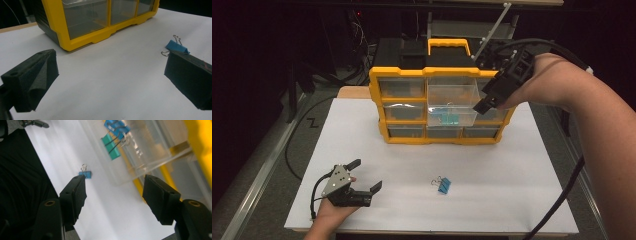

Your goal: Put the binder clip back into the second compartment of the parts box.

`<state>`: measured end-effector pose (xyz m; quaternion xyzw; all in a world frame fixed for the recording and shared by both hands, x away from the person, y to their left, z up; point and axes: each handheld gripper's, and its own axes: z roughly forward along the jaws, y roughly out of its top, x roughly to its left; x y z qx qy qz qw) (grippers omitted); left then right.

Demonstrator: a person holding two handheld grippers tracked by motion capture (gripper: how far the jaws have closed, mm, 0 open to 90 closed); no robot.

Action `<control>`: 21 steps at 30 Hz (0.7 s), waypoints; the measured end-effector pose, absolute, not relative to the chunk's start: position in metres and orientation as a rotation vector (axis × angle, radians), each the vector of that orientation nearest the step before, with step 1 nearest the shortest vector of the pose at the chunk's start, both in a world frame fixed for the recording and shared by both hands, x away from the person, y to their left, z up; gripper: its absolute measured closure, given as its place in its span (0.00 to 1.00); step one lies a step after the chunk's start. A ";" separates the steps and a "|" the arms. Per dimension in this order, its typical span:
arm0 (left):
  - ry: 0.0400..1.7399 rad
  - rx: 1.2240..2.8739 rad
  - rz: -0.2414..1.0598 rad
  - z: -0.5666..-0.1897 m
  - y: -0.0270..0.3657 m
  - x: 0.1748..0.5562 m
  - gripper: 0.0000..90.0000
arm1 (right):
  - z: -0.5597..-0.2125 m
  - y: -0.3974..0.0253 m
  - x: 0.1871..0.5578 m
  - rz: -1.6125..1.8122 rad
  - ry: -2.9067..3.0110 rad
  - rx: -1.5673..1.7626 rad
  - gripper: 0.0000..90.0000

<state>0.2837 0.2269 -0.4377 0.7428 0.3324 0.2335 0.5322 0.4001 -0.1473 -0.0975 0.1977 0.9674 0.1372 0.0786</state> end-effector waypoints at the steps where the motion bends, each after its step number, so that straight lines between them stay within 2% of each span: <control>1: 0.793 1.772 0.557 -0.438 0.227 0.284 0.00 | -0.098 -0.149 0.398 0.405 2.896 0.595 0.39; 12: 0.797 1.768 0.558 -0.438 0.227 0.284 0.00 | -0.125 -0.171 0.381 0.369 2.916 0.621 0.33; 21: 0.794 1.772 0.557 -0.438 0.227 0.284 0.00 | -0.166 -0.181 0.374 0.384 2.951 0.628 0.25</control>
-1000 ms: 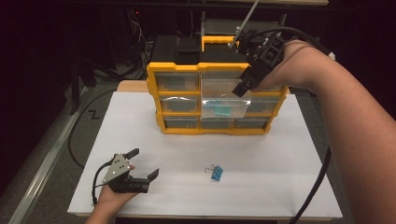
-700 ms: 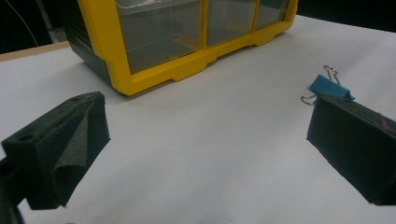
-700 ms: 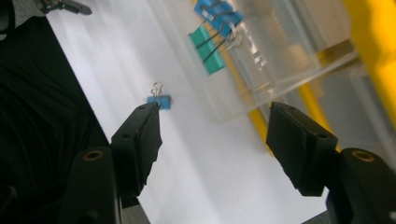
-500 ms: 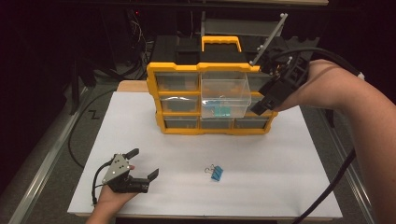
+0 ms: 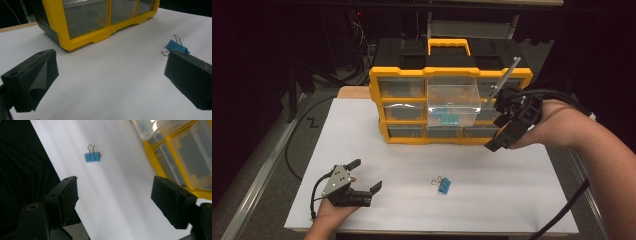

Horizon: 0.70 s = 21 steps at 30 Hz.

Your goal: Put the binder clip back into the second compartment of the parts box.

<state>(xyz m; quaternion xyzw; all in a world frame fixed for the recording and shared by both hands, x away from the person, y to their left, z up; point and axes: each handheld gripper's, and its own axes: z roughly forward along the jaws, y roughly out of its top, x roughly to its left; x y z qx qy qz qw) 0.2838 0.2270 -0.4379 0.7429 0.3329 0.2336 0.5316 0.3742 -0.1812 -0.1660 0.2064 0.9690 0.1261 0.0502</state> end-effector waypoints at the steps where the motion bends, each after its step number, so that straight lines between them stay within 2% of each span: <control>1: 0.795 1.774 0.557 -0.438 0.227 0.284 0.00 | -0.172 -0.182 0.374 0.381 2.950 0.625 0.23; 12: 0.793 1.773 0.558 -0.438 0.227 0.284 0.00 | -0.224 -0.182 0.369 0.372 2.972 0.647 0.09; 16: 0.795 1.772 0.559 -0.438 0.227 0.284 0.00 | -0.250 -0.182 0.369 0.366 2.978 0.679 0.01; 21: 0.797 1.772 0.560 -0.438 0.228 0.284 0.00 | -0.280 -0.181 0.369 0.351 2.976 0.686 0.00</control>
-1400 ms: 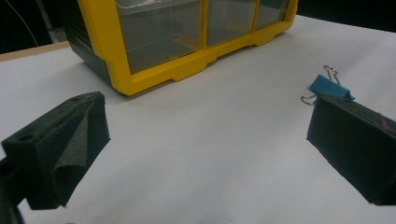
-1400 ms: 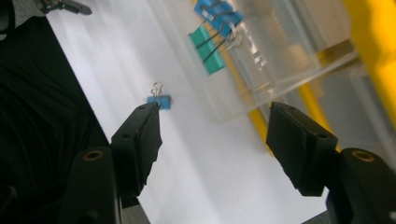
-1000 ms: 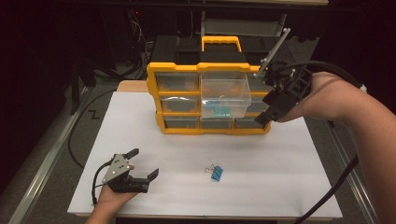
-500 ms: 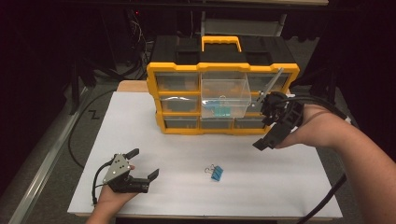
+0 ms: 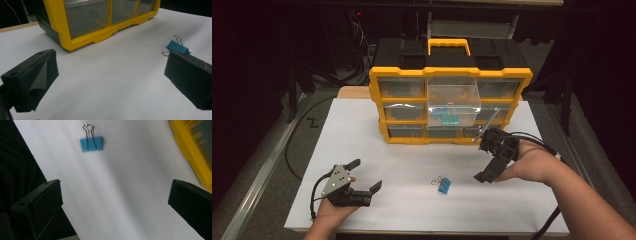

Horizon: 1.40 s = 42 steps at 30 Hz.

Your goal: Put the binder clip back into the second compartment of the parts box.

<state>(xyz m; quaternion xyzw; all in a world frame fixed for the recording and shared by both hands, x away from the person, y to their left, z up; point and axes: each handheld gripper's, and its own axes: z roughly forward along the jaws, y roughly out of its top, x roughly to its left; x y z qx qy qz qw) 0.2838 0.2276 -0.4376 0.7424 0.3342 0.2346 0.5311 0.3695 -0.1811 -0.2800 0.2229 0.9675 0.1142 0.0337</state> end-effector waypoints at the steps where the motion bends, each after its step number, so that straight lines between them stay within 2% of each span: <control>1: 0.798 1.771 0.560 -0.438 0.228 0.284 0.00 | -0.284 -0.181 0.369 0.345 2.977 0.692 0.00; 14: 0.804 1.753 0.559 -0.437 0.229 0.284 0.00 | -0.361 -0.170 0.366 0.365 3.015 0.702 0.00; 26: 0.798 1.758 0.555 -0.437 0.229 0.284 0.00 | -0.388 -0.140 0.368 0.469 3.025 0.655 0.05; 33: 0.793 1.763 0.553 -0.438 0.229 0.284 0.00 | -0.385 -0.121 0.371 0.543 3.014 0.610 0.20; 42: 0.790 1.767 0.555 -0.438 0.229 0.284 0.00 | -0.385 -0.104 0.374 0.602 3.002 0.567 0.55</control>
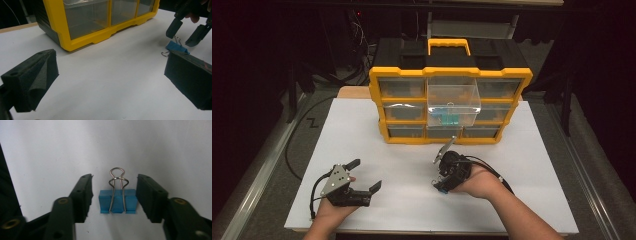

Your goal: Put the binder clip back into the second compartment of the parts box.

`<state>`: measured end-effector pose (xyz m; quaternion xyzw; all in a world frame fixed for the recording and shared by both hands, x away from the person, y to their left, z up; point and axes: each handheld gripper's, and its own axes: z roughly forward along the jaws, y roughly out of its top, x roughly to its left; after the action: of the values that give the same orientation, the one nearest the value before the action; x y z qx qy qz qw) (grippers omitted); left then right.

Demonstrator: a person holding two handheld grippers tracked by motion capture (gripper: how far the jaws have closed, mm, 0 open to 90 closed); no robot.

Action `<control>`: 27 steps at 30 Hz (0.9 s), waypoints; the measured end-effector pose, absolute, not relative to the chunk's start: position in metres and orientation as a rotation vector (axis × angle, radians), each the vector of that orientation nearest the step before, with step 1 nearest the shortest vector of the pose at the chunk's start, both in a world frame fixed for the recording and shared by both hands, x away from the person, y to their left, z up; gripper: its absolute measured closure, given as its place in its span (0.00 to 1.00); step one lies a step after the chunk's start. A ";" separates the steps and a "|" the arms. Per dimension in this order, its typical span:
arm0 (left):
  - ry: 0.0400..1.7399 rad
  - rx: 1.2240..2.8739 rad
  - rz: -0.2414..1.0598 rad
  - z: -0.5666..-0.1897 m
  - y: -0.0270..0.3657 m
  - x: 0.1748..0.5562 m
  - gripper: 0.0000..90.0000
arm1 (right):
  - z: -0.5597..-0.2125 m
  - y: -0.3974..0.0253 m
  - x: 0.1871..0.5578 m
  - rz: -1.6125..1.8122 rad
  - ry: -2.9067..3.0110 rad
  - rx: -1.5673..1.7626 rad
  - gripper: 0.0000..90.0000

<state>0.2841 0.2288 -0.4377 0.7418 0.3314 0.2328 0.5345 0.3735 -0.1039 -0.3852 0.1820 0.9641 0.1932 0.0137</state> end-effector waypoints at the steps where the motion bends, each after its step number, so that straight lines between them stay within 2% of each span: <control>1: 0.789 1.770 0.554 -0.438 0.229 0.284 0.00 | -0.386 -0.103 0.374 0.595 3.005 0.572 0.60; 10: 0.788 1.769 0.554 -0.438 0.229 0.284 0.00 | -0.390 -0.102 0.375 0.590 2.996 0.569 0.81; 27: 0.792 1.771 0.552 -0.438 0.228 0.284 0.00 | -0.373 -0.122 0.370 0.609 3.034 0.548 0.83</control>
<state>0.2843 0.2275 -0.4384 0.7429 0.3322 0.2314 0.5332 0.3699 -0.1218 -0.3728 0.1743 0.9655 0.1937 -0.0007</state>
